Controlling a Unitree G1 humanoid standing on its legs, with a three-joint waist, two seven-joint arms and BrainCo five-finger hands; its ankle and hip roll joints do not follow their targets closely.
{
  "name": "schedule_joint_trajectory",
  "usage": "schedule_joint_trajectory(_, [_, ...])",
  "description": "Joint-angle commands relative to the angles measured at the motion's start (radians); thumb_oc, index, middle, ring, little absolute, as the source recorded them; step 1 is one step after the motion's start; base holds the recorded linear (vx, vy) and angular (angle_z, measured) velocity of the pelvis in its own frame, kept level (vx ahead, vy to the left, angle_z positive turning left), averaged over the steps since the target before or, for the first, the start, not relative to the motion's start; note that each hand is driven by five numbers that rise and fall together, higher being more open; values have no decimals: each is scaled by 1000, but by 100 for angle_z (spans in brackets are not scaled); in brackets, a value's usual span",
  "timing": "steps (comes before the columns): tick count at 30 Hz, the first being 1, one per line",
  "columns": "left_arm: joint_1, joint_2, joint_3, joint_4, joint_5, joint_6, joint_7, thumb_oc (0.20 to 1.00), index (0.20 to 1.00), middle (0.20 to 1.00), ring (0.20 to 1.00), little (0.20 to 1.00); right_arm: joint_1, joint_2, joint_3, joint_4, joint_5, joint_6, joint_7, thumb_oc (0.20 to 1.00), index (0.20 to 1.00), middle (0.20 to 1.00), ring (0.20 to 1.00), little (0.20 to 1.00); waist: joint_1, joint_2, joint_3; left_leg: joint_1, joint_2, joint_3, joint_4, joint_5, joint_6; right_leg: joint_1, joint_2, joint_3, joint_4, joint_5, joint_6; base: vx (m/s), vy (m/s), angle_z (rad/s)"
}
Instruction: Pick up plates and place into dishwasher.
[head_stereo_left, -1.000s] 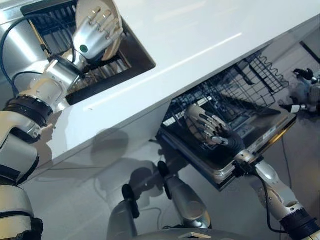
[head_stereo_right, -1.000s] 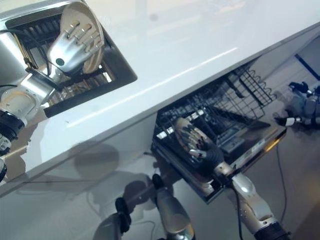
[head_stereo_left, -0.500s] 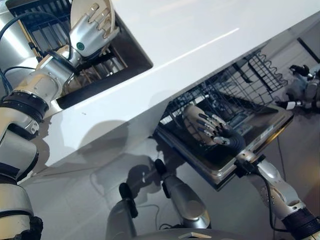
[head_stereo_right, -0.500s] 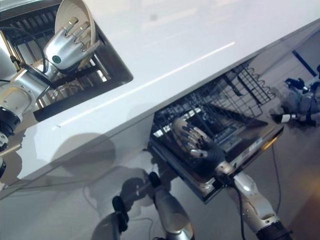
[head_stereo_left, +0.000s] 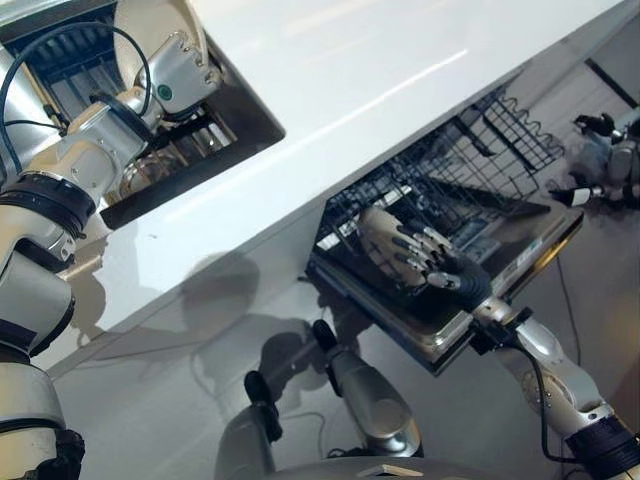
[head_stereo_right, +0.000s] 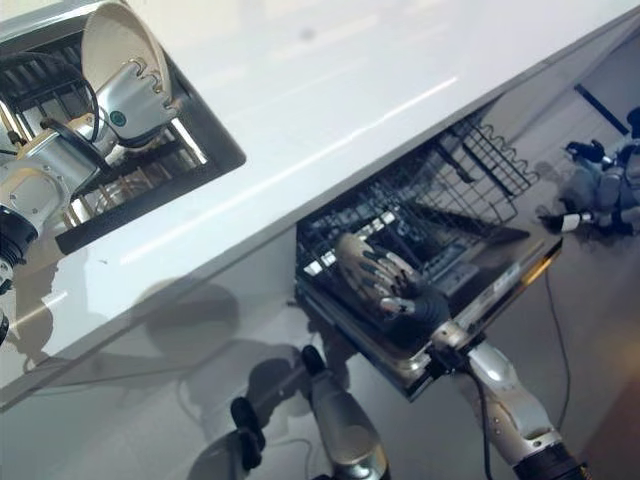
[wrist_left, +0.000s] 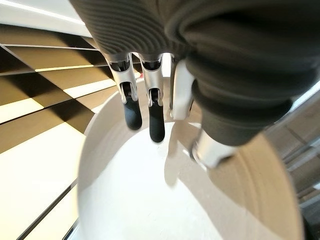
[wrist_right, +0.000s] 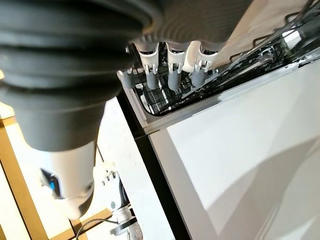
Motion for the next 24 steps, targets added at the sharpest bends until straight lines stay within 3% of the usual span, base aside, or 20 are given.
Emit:
schedule_joint_trajectory(1, [-53, 42, 19, 8, 6, 50, 4, 200, 200, 200, 200, 200, -8, -36, -74, -72, 39, -25, 17, 1000, 1000, 1000, 1000, 1000, -10, 30, -46, -44, 40, 27, -83, 110, 16, -45, 2, -4, 10, 18, 44, 0, 0, 0])
schedule_joint_trajectory(9, [-46, 55, 22, 8, 0, 50, 9, 200, 200, 200, 200, 200, -4, -33, -68, -68, 33, -33, 14, 1000, 1000, 1000, 1000, 1000, -5, 32, -50, -40, 44, 27, -88, 115, 14, -38, -3, -10, 5, 18, 45, 0, 0, 0])
schedule_joint_trajectory(15, [-26, 63, 45, -3, -86, 82, 33, 200, 200, 200, 200, 200, 10, -29, -69, -67, 24, -35, 16, 1000, 1000, 1000, 1000, 1000, -2, 33, -61, -25, 43, 27, -91, 111, 16, -21, -7, -8, -2, 15, 47, 0, 0, 0])
schedule_joint_trajectory(20, [11, 68, 98, -11, -232, 105, 112, 200, 200, 200, 200, 200, 25, -12, -76, -58, 18, -32, 29, 1000, 1000, 1000, 1000, 1000, 4, 34, -76, -11, 42, 26, -94, 109, 18, -5, -10, -4, -8, 13, 48, 7, -1, 0])
schedule_joint_trajectory(24, [74, 73, 175, -34, -253, 95, 173, 200, 200, 200, 200, 200, 40, 4, -80, -53, 10, -21, 31, 1000, 1000, 1000, 1000, 1000, 16, 37, -95, 9, 36, 19, -97, 101, 21, 20, -13, -3, -16, 7, 48, 31, -2, 0])
